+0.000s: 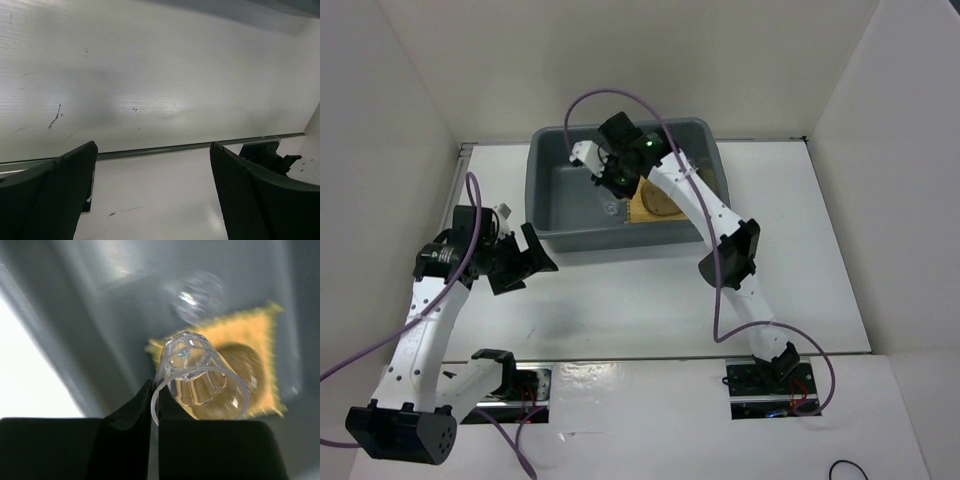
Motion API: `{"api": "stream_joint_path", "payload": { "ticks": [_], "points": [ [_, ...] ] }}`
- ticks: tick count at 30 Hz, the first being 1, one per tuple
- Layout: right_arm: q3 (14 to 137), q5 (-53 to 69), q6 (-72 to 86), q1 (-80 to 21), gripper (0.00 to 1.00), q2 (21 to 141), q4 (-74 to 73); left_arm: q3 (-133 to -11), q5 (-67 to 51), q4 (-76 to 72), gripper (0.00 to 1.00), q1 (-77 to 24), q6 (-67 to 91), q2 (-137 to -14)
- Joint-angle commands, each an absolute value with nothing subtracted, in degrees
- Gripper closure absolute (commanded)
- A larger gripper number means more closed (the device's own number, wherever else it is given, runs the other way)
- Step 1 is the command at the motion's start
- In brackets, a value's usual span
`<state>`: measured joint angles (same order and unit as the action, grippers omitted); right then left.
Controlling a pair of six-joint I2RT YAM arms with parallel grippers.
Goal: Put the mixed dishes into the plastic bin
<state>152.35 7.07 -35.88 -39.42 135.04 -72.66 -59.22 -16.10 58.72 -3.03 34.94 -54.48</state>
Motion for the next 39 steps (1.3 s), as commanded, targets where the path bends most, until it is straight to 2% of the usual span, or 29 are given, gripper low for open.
{"api": "stream_joint_path", "payload": {
  "ticks": [1,8,23,26,33,39],
  "points": [
    [155.21,10.27,-36.66,-40.34,1.00,135.08,-74.62,-62.58,-14.77,61.44,0.01,-2.64,34.80,-53.17],
    [153.28,11.95,-35.33,-42.01,1.00,140.70,-74.62,-61.35,-16.52,61.44,0.01,-2.11,34.80,-52.56],
    [161.37,8.88,-34.28,-43.07,0.99,151.87,-74.62,-60.73,-15.91,62.49,0.01,-2.11,34.80,-52.56],
    [162.07,7.65,-34.28,-43.59,0.95,153.19,-74.62,-61.25,-15.29,63.02,0.01,-2.11,34.80,-52.56],
    [163.20,6.60,-33.76,-43.59,0.72,152.67,-74.62,-61.26,-14.77,63.54,0.01,-2.11,34.28,-52.56],
    [163.83,6.06,-33.22,-43.59,0.64,148.46,-74.62,-60.73,-14.77,63.02,0.01,-2.11,33.75,-53.09]
  ]
}}
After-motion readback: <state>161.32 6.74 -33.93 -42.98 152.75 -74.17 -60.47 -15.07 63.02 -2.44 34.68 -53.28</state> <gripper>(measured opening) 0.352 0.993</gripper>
